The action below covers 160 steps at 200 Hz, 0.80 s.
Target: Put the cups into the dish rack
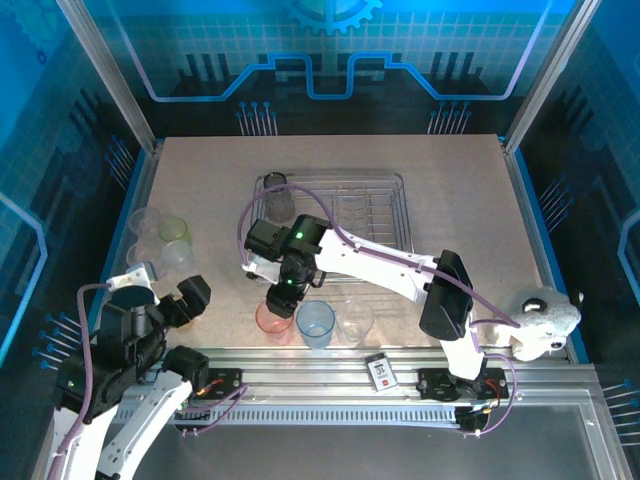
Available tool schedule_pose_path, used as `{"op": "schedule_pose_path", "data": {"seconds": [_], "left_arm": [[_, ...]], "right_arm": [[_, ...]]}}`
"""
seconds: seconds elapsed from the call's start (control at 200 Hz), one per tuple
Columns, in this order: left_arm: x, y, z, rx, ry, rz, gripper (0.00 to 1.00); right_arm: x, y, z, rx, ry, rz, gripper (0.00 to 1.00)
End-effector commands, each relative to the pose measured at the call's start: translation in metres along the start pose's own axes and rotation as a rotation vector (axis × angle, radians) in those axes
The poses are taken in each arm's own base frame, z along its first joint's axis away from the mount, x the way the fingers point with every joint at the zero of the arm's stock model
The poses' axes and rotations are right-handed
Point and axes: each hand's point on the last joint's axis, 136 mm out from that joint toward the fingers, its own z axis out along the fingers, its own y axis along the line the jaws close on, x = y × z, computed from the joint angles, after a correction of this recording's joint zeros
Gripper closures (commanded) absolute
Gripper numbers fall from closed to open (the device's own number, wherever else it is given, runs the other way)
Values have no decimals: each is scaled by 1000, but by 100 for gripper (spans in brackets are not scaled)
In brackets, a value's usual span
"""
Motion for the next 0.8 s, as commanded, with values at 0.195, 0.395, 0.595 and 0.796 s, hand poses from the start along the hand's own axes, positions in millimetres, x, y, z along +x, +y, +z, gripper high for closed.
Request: {"op": "schedule_pose_path", "data": {"seconds": [0.195,0.395,0.595,0.796], "left_arm": [[2,6,-2,-18,-6,-20,1],[2,8,-3,-20,-8,-22,1],[1,14,-7,-35,-33,-41,1],[-2,17,-11,-38,-57,-64,1]], "right_arm": [[1,2,12,36,53,-44,57],[2,2,20,68,98,-73,67],[-2,-2,10,133,114,-78,87],[-17,9,-19,147,48,-96,100]]}}
